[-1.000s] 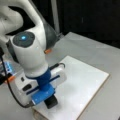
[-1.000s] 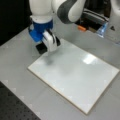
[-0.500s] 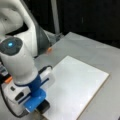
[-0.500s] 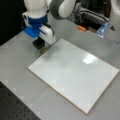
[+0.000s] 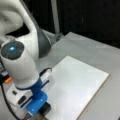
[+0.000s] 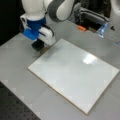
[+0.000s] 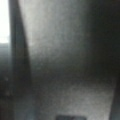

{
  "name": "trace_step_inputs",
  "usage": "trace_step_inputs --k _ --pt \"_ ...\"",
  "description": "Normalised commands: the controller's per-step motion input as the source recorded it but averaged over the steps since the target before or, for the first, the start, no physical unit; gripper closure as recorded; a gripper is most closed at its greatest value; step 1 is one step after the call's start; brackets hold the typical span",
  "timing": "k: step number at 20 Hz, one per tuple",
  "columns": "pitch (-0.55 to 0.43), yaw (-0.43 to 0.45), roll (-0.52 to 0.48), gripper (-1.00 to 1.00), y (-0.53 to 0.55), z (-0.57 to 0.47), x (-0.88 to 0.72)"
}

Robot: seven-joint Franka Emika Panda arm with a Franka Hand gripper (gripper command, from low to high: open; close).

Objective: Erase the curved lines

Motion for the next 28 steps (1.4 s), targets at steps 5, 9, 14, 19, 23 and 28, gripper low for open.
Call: trace_step_inputs --k 5,9,14,19,23,28 --pt "0.067 0.152 0.130 1.00 -0.30 -0.04 0.20" --pt "0.048 0.100 0.162 1.00 -0.29 -0.03 0.18" --pt "0.029 0.055 0.195 1.00 -0.24 -0.03 0.15" --pt "0.003 0.032 0.214 1.00 -0.21 -0.04 0.14" --pt "-0.015 0.009 0.211 1.00 -0.19 -0.03 0.14" --pt "-0.039 0.024 0.195 1.00 -0.19 -0.05 0.17"
